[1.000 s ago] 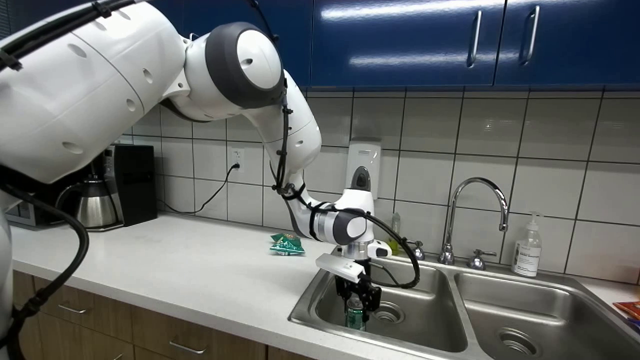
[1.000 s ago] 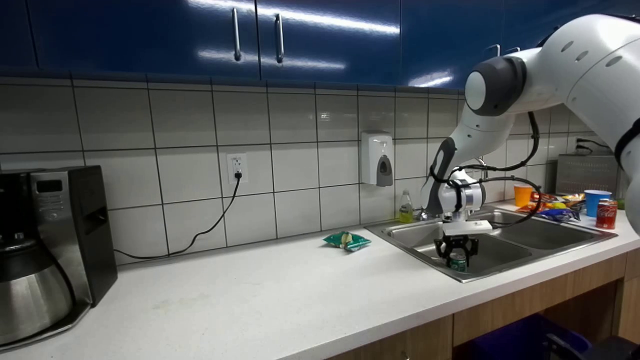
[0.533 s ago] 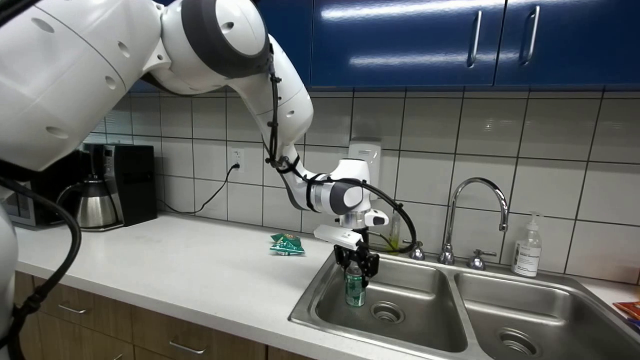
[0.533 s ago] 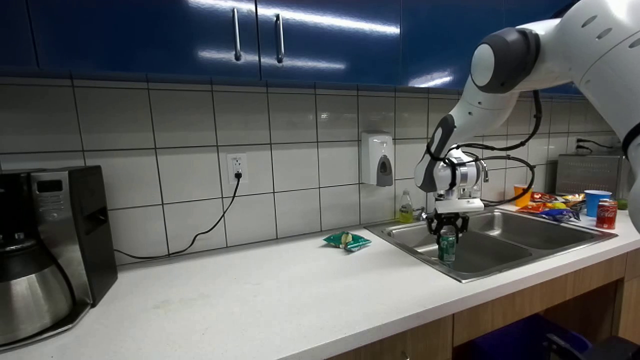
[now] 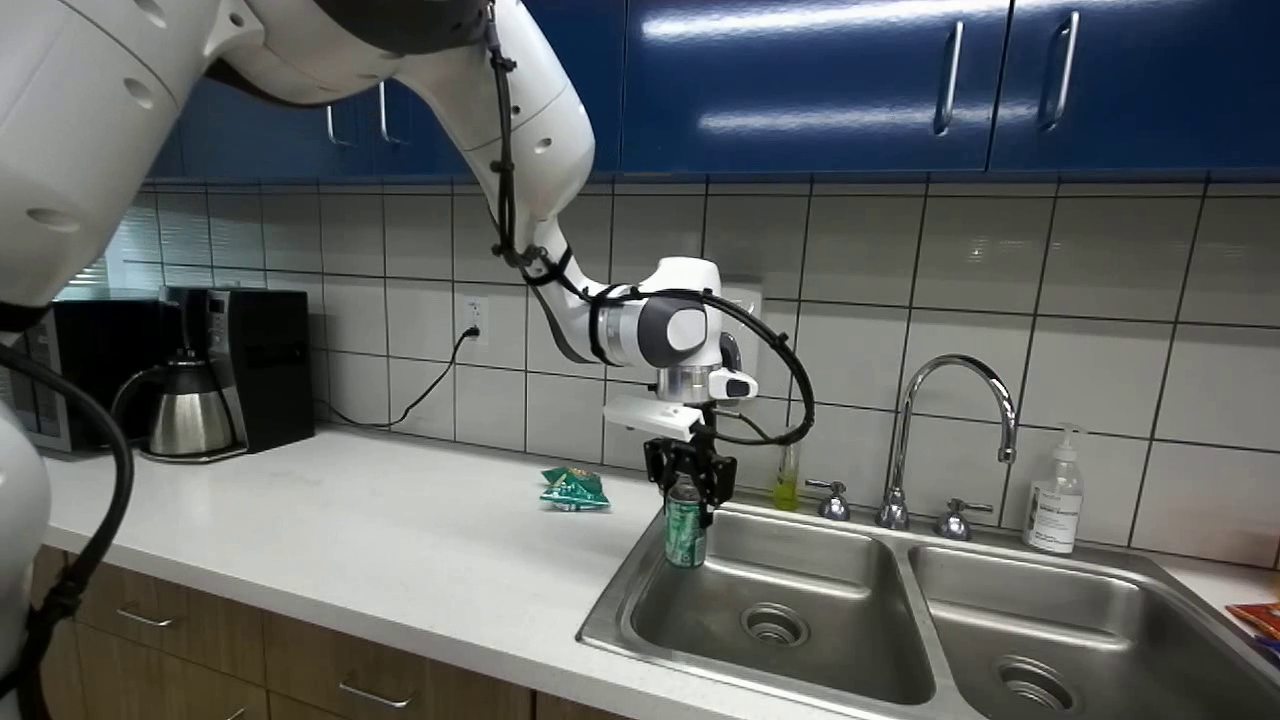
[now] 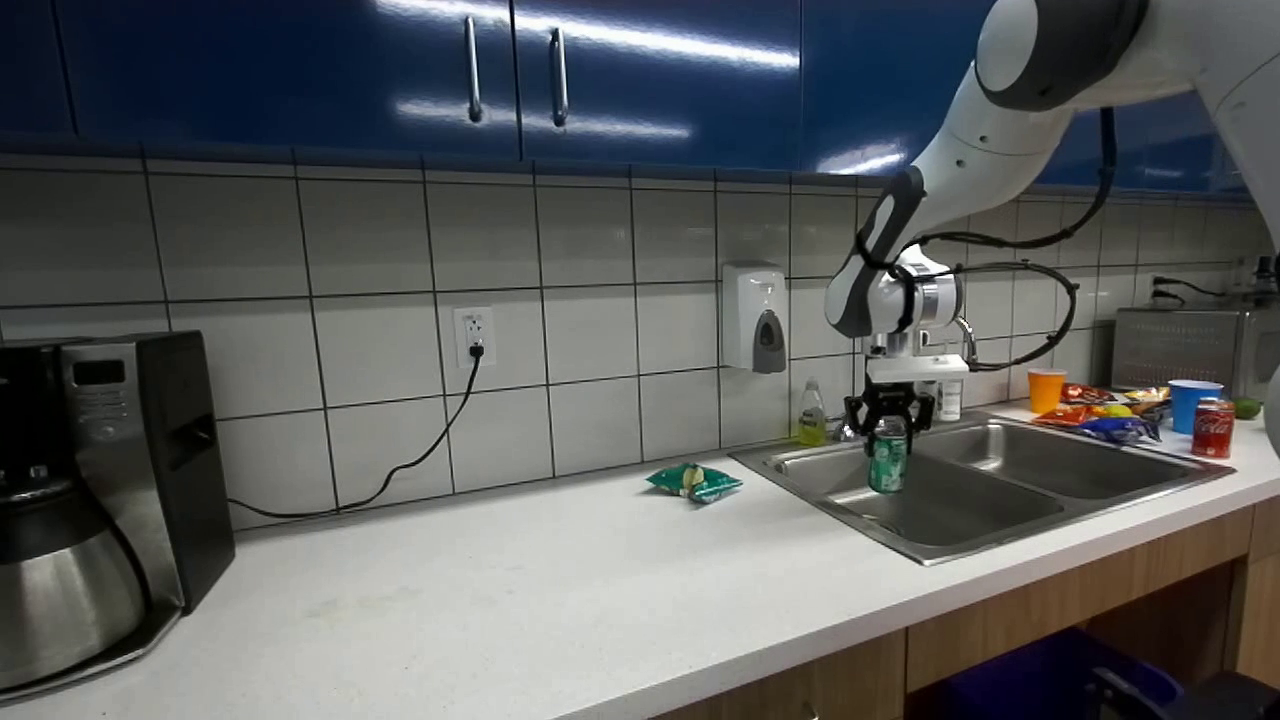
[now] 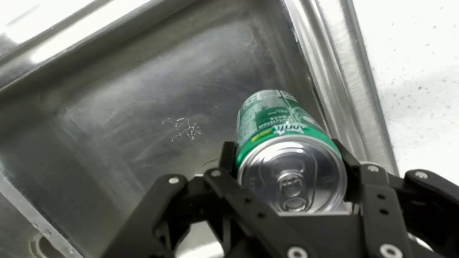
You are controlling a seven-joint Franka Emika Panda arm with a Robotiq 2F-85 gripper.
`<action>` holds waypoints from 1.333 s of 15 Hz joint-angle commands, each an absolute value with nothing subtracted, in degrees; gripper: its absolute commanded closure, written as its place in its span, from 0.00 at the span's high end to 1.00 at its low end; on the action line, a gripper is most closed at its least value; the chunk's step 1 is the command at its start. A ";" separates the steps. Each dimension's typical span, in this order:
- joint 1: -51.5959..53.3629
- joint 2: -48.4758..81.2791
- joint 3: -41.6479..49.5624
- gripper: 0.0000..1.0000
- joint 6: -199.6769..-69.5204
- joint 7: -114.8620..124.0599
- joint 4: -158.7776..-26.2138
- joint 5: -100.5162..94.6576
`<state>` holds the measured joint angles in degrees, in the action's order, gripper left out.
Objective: Take the can out of the sink
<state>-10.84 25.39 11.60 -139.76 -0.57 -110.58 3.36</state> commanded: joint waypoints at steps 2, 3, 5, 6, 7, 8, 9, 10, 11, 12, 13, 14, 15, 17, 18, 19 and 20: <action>-8.38 17.60 10.20 0.39 -137.05 0.60 -117.28 0.76; -7.62 16.78 9.73 0.39 -137.07 0.59 -118.32 0.33; -6.00 15.21 8.82 0.39 -137.23 0.81 -120.36 -0.54; -5.21 14.56 8.25 0.39 -137.32 0.83 -121.34 -0.82; -4.41 13.90 7.64 0.39 -137.53 0.81 -122.36 -1.08; -3.69 13.46 7.12 0.39 -137.65 0.90 -123.15 -1.37; -2.96 13.13 6.48 0.39 -137.81 0.92 -123.97 -1.56; -2.29 12.81 5.96 0.39 -137.94 1.05 -124.65 -1.78; -1.64 12.62 5.47 0.39 -138.02 1.11 -125.24 -2.02; -1.10 12.47 5.01 0.39 -138.09 1.21 -125.78 -2.12; -0.56 12.50 4.69 0.39 -138.07 1.46 -126.16 -2.34; -0.15 12.57 4.40 0.39 -138.13 1.63 -126.56 -2.47; 0.13 12.80 4.19 0.39 -138.27 1.72 -126.77 -2.60; 0.60 13.24 3.94 0.39 -138.36 1.86 -127.16 -2.69; 0.72 13.44 3.87 0.39 -138.57 2.01 -127.42 -2.69; 0.75 13.56 3.81 0.39 -138.58 2.03 -127.59 -2.66; 0.76 13.64 3.80 0.39 -138.64 2.06 -127.79 -2.64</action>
<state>0.88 15.03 4.31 -138.59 -0.22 -126.49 -0.79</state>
